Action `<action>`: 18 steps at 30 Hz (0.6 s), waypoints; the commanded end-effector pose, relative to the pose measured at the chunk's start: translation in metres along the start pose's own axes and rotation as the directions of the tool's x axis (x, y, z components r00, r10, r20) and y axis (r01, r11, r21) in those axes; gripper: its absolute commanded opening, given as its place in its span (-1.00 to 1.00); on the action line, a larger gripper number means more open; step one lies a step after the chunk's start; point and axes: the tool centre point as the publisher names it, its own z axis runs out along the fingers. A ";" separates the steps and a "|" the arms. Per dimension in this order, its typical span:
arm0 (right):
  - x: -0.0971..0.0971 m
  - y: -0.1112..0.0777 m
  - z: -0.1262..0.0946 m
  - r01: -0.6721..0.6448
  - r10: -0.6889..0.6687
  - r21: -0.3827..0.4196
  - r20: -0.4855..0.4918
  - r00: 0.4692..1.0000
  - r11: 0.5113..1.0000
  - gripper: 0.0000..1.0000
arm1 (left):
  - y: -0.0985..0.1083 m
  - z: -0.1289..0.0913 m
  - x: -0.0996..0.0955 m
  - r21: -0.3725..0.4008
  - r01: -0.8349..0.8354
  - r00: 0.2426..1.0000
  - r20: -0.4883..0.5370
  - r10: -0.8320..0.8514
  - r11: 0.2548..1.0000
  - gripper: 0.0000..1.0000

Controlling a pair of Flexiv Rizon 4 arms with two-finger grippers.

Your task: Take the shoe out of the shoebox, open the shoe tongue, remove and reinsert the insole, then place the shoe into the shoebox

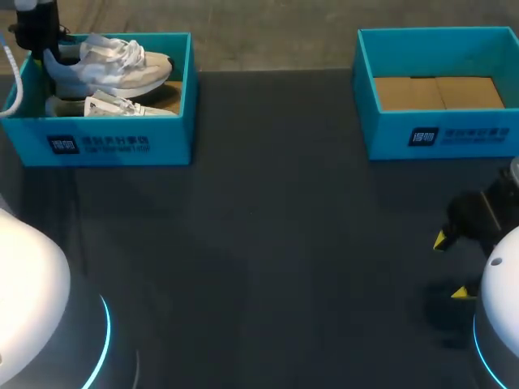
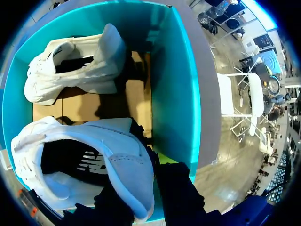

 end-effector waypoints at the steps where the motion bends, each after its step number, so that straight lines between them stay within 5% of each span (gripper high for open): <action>1: 0.002 0.000 0.001 0.000 0.000 0.003 0.003 1.000 1.000 1.00 | 0.013 0.005 0.000 0.019 -0.004 1.000 0.004 0.004 1.000 -1.00; 18: 0.002 0.000 0.001 0.000 0.000 0.003 0.003 1.000 1.000 1.00 | 0.016 0.018 -0.012 0.036 -0.035 0.999 0.021 0.035 0.999 -1.00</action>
